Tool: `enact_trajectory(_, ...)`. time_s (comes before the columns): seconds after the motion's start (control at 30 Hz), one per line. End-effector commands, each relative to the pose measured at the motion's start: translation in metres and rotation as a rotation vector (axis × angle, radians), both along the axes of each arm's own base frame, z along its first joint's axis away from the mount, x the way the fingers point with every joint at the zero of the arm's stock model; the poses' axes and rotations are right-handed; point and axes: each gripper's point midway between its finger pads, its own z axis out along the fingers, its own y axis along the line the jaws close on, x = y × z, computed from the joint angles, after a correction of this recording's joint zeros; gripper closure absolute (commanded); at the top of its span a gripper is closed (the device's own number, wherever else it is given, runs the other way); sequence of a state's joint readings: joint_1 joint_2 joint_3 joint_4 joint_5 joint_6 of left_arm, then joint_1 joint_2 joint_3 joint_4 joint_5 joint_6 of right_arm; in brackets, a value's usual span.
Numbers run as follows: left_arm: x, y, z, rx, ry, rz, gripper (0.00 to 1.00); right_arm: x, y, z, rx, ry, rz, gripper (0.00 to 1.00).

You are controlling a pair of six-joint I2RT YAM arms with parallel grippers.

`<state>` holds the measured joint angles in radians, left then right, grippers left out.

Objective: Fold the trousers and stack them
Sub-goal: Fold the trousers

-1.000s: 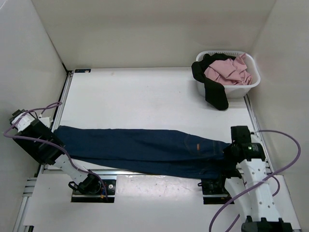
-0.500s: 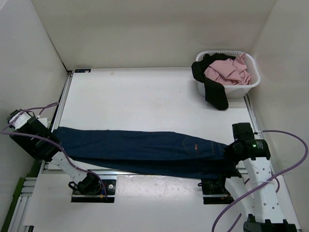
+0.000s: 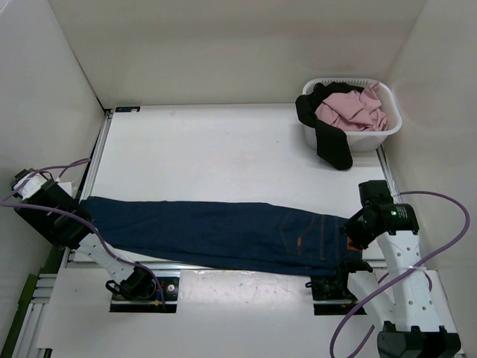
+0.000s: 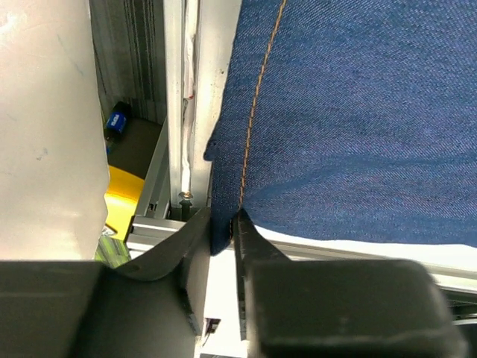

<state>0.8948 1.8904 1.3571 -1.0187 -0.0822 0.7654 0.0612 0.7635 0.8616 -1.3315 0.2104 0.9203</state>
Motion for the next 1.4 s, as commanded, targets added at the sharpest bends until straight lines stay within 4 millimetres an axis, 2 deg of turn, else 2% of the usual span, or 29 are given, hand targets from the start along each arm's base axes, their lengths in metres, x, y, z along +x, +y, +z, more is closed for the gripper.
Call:
enact_trajectory(0.0,0.013,0.029,0.009,0.097,-0.050,-0.004,0.67,0.012,0.012,-0.007,0.045,0.038,0.079,0.63)
enact_trajectory(0.03,0.013,0.029,0.013,0.105,-0.056,-0.004,0.65,0.021,0.015,-0.015,0.046,0.029,0.093,0.66)
enact_trajectory(0.07,0.012,0.028,0.012,0.098,-0.051,-0.004,0.64,0.014,0.019,-0.038,0.057,0.106,0.090,0.69)
enact_trajectory(0.13,0.015,0.023,0.016,0.101,-0.065,-0.016,0.57,0.015,0.027,-0.058,0.061,0.148,0.104,0.69)
enact_trajectory(0.2,0.014,0.022,0.021,0.105,-0.069,-0.016,0.52,0.015,0.026,-0.084,0.019,0.221,0.105,0.69)
enact_trajectory(0.27,0.014,0.013,0.024,0.095,-0.077,-0.027,0.43,0.025,0.023,-0.101,-0.057,0.253,0.114,0.69)
enact_trajectory(0.3,0.014,0.013,0.029,0.106,-0.086,-0.027,0.42,0.028,0.024,-0.106,-0.085,0.256,0.128,0.71)
enact_trajectory(0.33,0.015,0.005,0.032,0.097,-0.097,-0.039,0.42,0.027,0.021,-0.116,-0.120,0.303,0.122,0.73)
enact_trajectory(0.37,0.018,-0.001,0.032,0.088,-0.105,-0.053,0.40,0.039,0.018,-0.119,-0.151,0.283,0.118,0.75)
enact_trajectory(0.43,0.019,-0.011,0.035,0.076,-0.117,-0.069,0.40,0.040,0.015,-0.131,-0.196,0.353,0.129,0.83)
enact_trajectory(0.5,0.021,-0.031,0.035,0.048,-0.125,-0.115,0.39,0.063,0.015,-0.130,-0.230,0.328,0.125,0.87)
enact_trajectory(0.57,0.024,-0.047,0.032,0.028,-0.111,-0.158,0.38,0.081,0.005,-0.133,-0.314,0.326,0.152,0.90)
enact_trajectory(0.6,0.021,-0.055,0.029,0.016,-0.101,-0.170,0.38,0.107,0.007,-0.126,-0.332,0.273,0.155,0.92)
enact_trajectory(0.7,0.022,-0.073,0.020,-0.018,-0.073,-0.200,0.36,0.144,0.003,-0.126,-0.371,0.261,0.181,0.96)
enact_trajectory(0.73,0.024,-0.076,0.020,-0.019,-0.074,-0.199,0.36,0.168,0.003,-0.123,-0.379,0.239,0.174,0.97)
enact_trajectory(0.83,0.034,-0.087,0.020,-0.028,-0.083,-0.211,0.36,0.203,0.007,-0.121,-0.397,0.198,0.221,0.99)
enact_trajectory(0.87,0.035,-0.089,0.017,-0.037,-0.074,-0.219,0.36,0.226,0.011,-0.109,-0.401,0.141,0.226,0.99)
enact_trajectory(0.97,0.041,-0.095,0.011,-0.052,-0.062,-0.202,0.36,0.250,0.008,-0.088,-0.447,0.084,0.265,0.99)
enact_trajectory(1.0,0.042,-0.097,0.009,-0.051,-0.049,-0.203,0.36,0.260,0.006,-0.075,-0.451,0.053,0.277,0.99)
enact_trajectory(1.07,0.044,-0.099,0.002,-0.061,-0.038,-0.199,0.36,0.265,-0.001,-0.061,-0.446,0.021,0.277,0.94)
enact_trajectory(1.1,0.045,-0.096,0.002,-0.043,-0.039,-0.188,0.36,0.266,0.000,-0.047,-0.440,-0.012,0.303,0.92)
enact_trajectory(1.17,0.040,-0.101,-0.010,-0.057,-0.005,-0.197,0.36,0.249,-0.005,-0.042,-0.433,0.006,0.309,0.86)
enact_trajectory(1.2,0.041,-0.100,-0.012,-0.053,-0.009,-0.197,0.36,0.240,-0.011,-0.030,-0.432,-0.009,0.294,0.74)
enact_trajectory(1.23,0.041,-0.098,-0.014,-0.038,-0.011,-0.197,0.36,0.229,-0.009,-0.029,-0.406,-0.005,0.270,0.70)
enact_trajectory(1.27,0.038,-0.098,-0.016,-0.037,0.002,-0.197,0.36,0.204,-0.020,-0.040,-0.386,0.057,0.241,0.67)
enact_trajectory(1.3,0.036,-0.099,-0.021,-0.043,0.009,-0.196,0.36,0.194,-0.022,-0.034,-0.358,0.029,0.209,0.55)
enact_trajectory(1.37,0.034,-0.101,-0.024,-0.045,0.012,-0.196,0.36,0.177,-0.025,-0.045,-0.258,0.015,0.117,0.38)
